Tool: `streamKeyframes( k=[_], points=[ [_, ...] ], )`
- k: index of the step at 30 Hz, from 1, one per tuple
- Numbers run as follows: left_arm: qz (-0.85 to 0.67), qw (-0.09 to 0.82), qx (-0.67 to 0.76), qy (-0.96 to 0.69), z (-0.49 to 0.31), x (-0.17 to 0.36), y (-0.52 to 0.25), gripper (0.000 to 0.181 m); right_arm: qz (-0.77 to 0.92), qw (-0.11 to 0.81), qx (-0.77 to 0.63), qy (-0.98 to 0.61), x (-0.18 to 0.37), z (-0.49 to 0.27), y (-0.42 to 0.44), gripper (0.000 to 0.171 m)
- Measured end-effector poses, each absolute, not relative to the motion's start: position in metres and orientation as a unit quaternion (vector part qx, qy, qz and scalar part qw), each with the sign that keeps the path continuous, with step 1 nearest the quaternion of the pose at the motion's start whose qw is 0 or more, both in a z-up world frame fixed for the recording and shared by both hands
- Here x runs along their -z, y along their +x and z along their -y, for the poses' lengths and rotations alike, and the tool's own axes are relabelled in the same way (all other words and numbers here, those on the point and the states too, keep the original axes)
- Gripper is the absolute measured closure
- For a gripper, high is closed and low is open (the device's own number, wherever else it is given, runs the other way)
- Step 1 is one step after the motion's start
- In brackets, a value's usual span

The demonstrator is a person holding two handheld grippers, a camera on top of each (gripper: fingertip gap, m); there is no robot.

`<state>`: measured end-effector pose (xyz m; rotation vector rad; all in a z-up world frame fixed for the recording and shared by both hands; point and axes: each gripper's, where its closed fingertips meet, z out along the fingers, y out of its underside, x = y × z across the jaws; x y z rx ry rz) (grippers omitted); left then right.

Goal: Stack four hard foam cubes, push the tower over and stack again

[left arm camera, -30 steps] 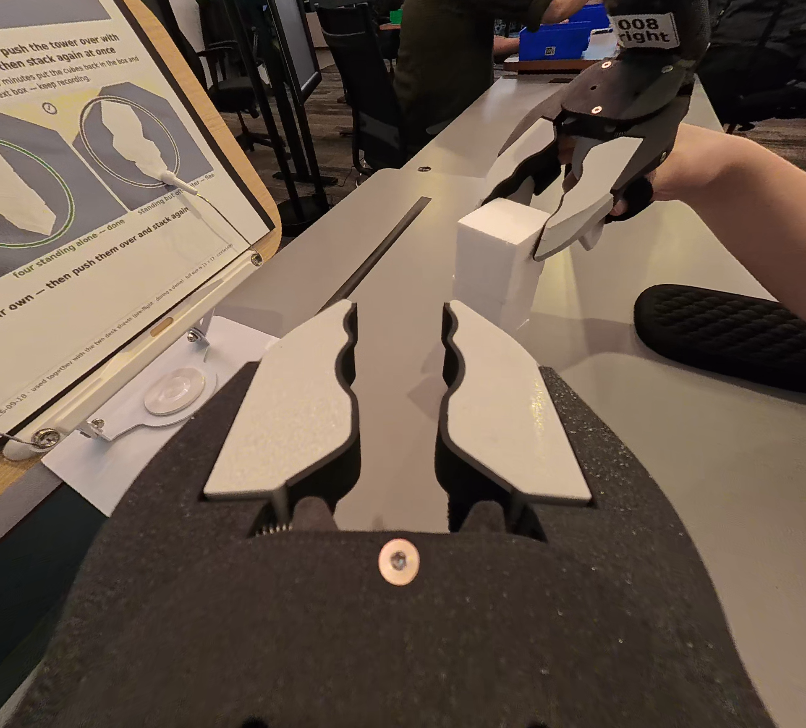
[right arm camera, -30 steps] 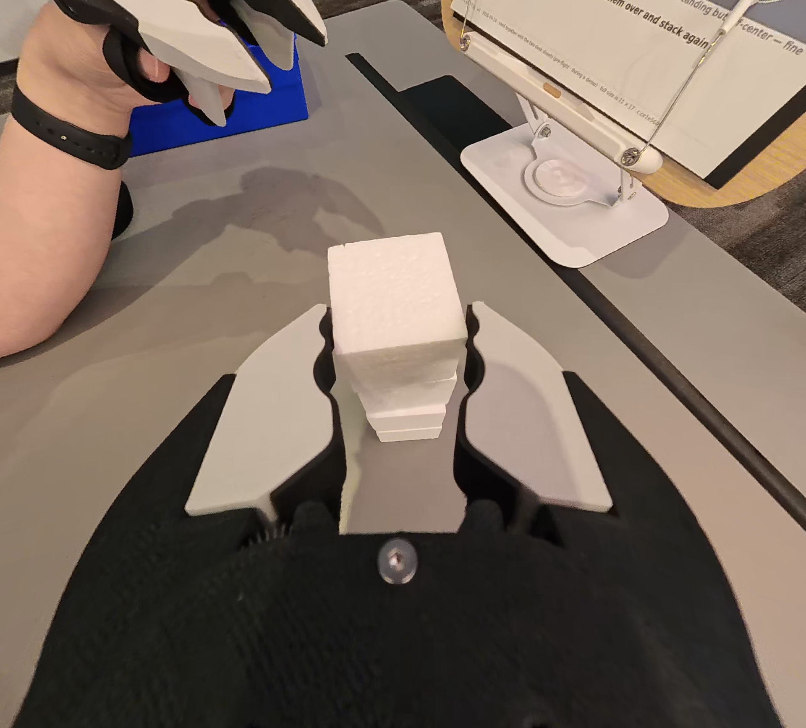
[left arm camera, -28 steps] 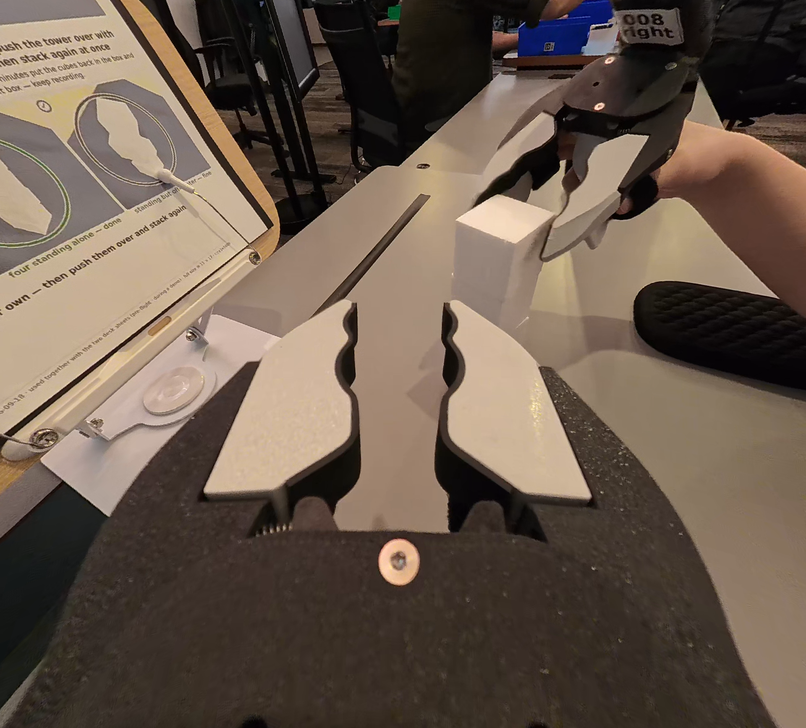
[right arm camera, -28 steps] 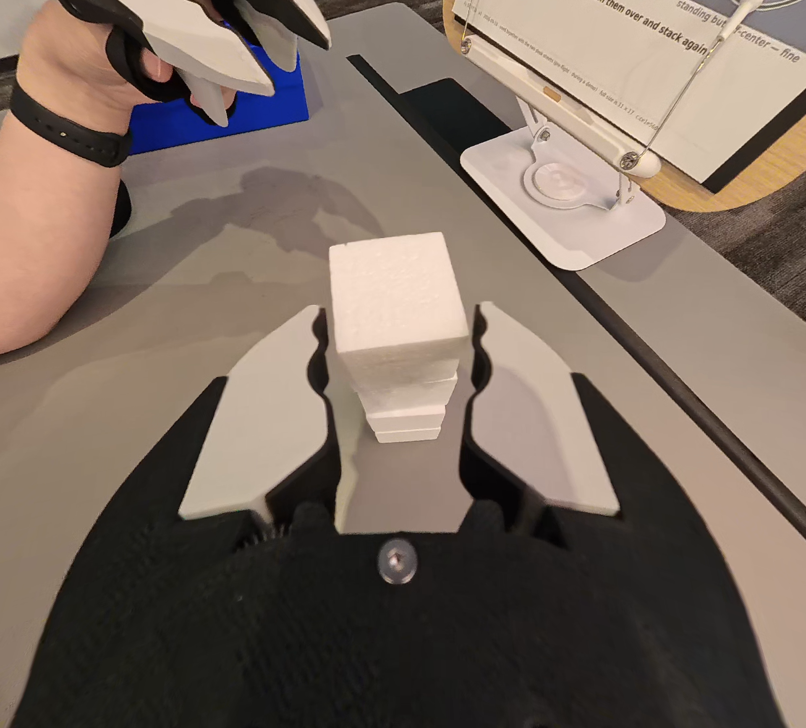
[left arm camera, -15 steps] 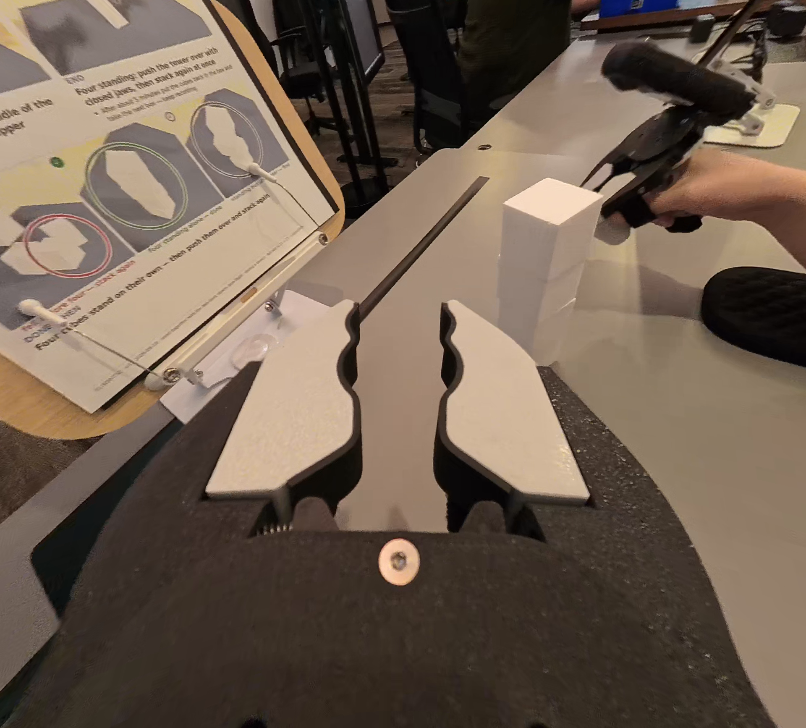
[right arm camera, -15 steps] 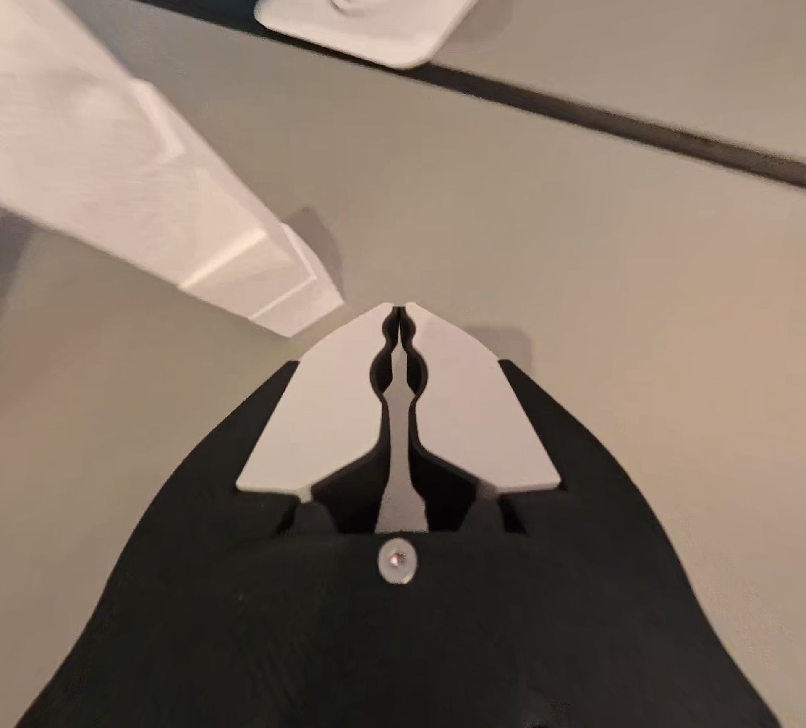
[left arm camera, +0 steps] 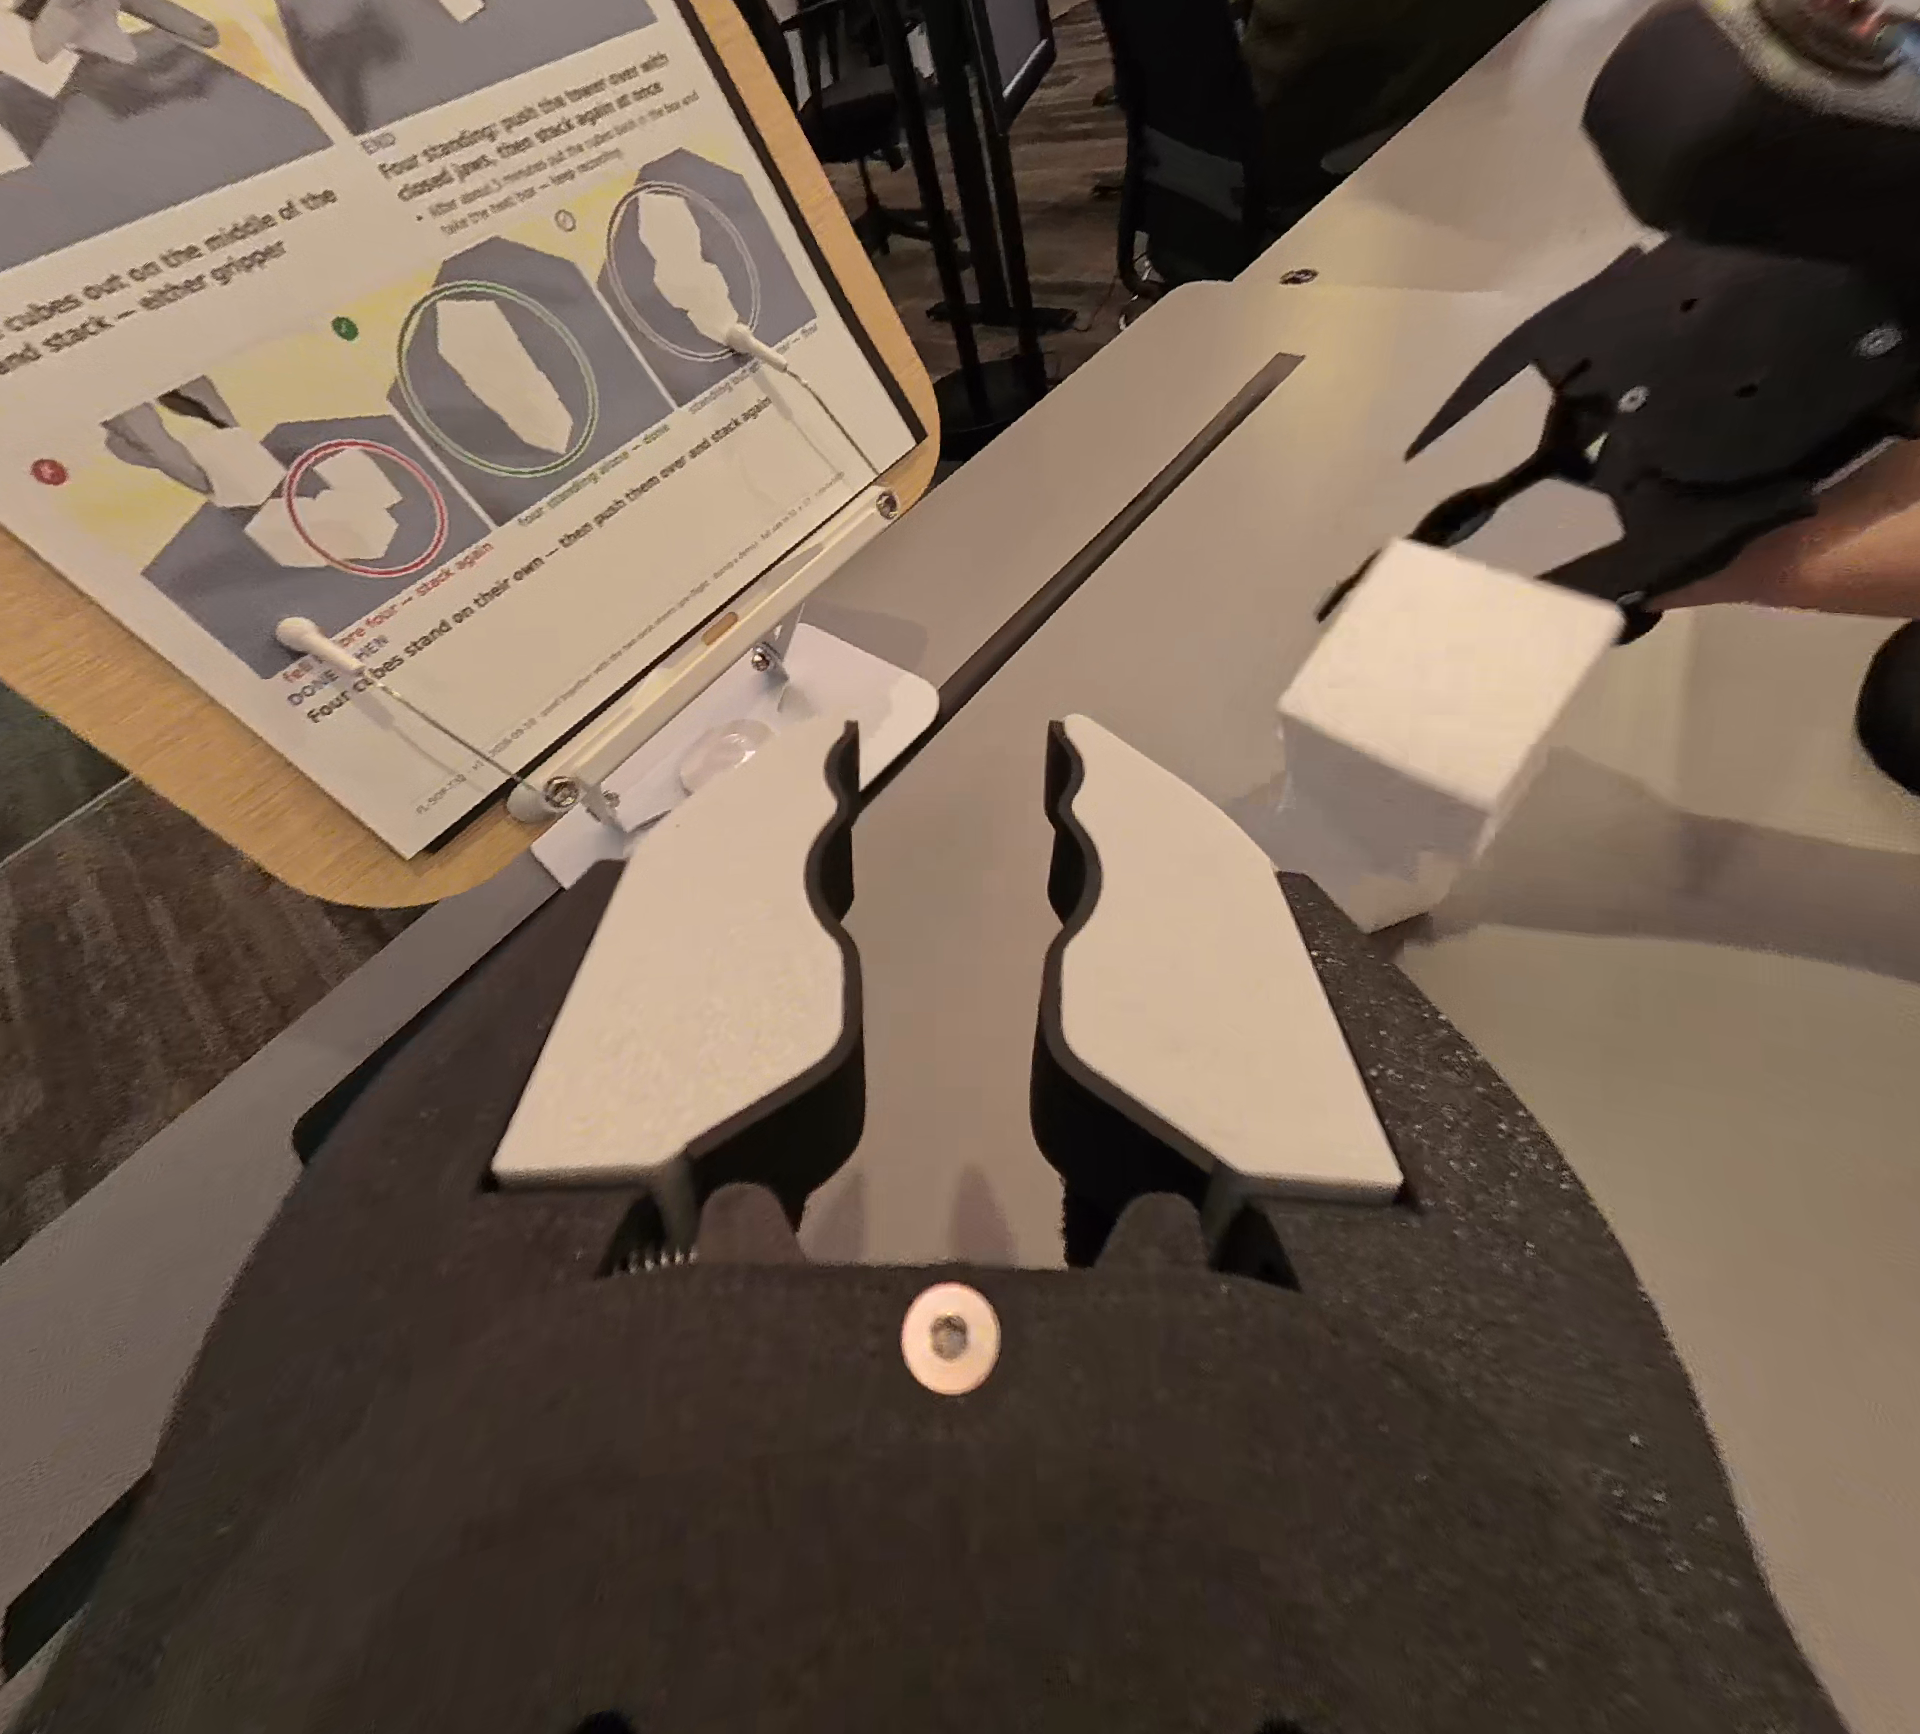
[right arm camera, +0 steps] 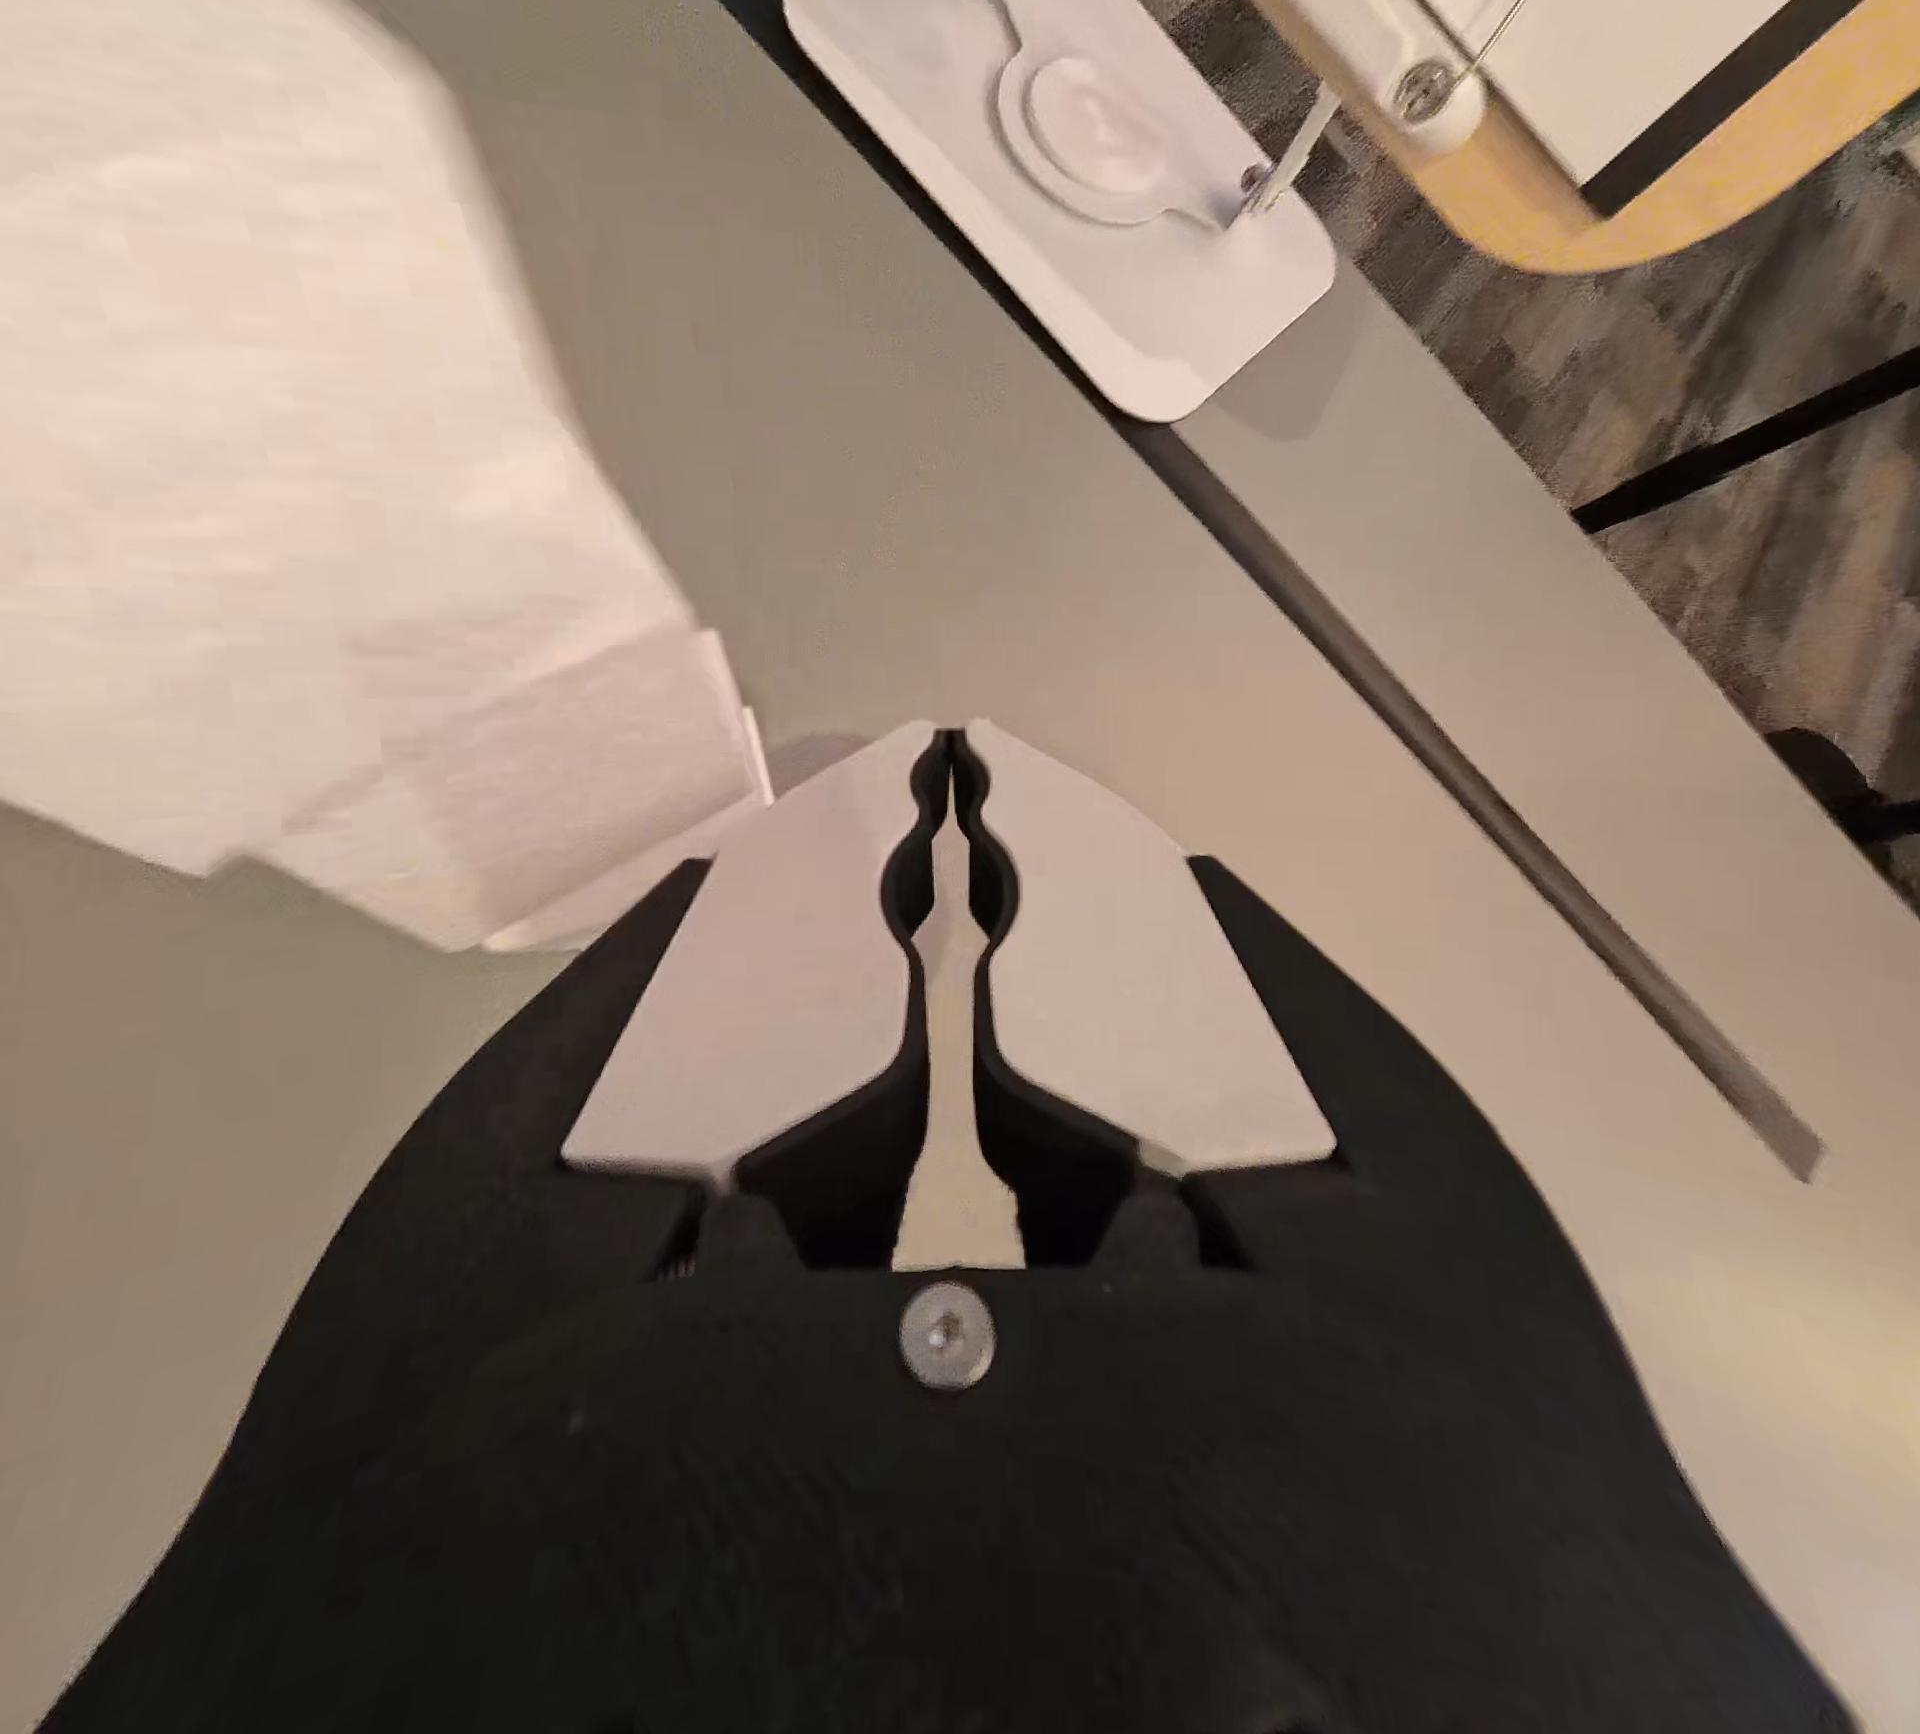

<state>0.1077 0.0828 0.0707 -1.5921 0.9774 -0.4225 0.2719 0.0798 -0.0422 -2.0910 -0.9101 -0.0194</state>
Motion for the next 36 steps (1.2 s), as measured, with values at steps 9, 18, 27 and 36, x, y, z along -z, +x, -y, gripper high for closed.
streamKeyframes(
  k=[9,18,27,36],
  points=[
    [-0.368,0.584,0.129,-0.712,-0.085,-0.080,0.075,0.148,0.395,0.405,-0.007,-0.825,0.009,-0.090,0.290,0.171],
    [-0.372,0.589,0.102,-0.710,-0.078,-0.088,0.081,0.150,0.451,0.196,-0.062,-0.868,0.105,-0.049,0.313,0.170],
    [-0.407,0.551,0.064,-0.726,-0.082,-0.069,0.104,0.151,0.514,0.365,-0.168,-0.758,0.025,-0.033,0.202,0.170],
    [-0.414,0.562,0.100,-0.709,-0.059,-0.081,0.114,0.148,0.486,0.356,-0.158,-0.783,0.043,-0.055,0.253,0.169]
  ],
)
